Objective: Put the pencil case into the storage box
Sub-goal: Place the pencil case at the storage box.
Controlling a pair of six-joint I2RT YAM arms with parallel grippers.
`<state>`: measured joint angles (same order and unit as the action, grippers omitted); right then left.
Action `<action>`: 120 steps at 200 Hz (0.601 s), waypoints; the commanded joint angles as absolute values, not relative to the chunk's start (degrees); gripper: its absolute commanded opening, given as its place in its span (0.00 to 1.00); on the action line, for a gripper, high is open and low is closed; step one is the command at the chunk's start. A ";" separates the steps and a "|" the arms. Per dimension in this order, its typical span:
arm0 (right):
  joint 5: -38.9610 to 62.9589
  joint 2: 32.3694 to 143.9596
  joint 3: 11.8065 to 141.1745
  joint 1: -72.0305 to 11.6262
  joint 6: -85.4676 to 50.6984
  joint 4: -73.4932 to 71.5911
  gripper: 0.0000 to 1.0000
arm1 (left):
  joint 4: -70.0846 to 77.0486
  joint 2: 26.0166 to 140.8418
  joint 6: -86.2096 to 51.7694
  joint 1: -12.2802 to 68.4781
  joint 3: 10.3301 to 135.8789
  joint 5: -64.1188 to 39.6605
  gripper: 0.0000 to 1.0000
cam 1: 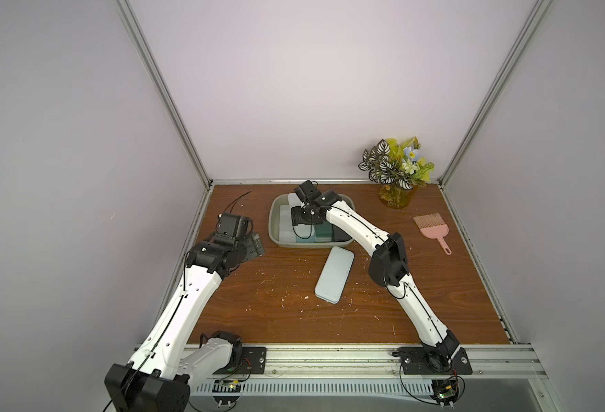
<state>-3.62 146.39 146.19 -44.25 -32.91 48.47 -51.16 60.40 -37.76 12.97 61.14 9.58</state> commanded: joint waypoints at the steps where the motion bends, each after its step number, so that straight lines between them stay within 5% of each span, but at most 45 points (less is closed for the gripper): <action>1: -0.08 146.56 149.19 -44.73 -36.34 44.50 0.48 | -51.13 60.47 -36.84 12.12 60.23 10.78 0.96; 81: 3.01 151.00 151.17 -47.02 -41.44 40.20 0.49 | -51.11 60.03 -36.48 12.00 59.50 10.92 0.96; 120: 4.20 151.06 151.26 -47.72 -41.25 39.14 0.65 | -51.08 60.03 -36.15 11.87 59.25 11.07 0.96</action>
<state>2.15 152.68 148.92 -46.96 -40.53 41.47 -50.81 60.38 -37.30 12.73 59.86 9.76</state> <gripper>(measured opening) 0.725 0.962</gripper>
